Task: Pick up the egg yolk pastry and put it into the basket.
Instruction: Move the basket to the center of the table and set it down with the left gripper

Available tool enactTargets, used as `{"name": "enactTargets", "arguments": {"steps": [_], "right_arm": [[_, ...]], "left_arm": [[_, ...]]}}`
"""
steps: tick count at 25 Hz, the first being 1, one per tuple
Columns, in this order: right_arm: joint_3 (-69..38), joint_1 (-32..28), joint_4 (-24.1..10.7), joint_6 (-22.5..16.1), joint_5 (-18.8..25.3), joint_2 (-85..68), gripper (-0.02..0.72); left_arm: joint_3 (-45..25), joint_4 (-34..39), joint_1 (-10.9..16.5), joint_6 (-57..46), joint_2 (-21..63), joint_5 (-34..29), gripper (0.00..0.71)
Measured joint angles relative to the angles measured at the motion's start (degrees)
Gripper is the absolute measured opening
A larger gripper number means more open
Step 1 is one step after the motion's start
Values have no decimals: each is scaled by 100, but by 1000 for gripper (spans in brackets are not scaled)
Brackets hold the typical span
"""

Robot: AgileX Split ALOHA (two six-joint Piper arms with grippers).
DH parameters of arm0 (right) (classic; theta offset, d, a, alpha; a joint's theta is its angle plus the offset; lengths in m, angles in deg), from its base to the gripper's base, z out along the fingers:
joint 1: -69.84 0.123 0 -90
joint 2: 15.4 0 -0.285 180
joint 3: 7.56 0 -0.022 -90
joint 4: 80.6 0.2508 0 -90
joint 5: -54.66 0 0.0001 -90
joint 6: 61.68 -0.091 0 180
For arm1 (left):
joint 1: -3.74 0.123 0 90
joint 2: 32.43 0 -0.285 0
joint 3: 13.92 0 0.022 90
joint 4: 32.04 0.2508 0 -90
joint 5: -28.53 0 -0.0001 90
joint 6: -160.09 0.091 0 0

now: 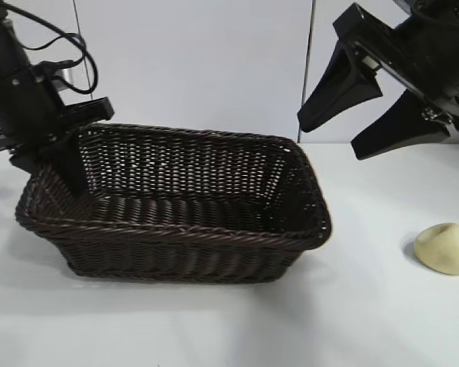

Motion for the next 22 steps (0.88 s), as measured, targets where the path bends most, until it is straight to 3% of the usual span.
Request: {"name": "enactTargets", "arguments": {"steps": [22], "right_arm": [[0,0,-4,0,-4,0,537]], "left_arm": [[-177,-375,1,553,-30,142,99]]}}
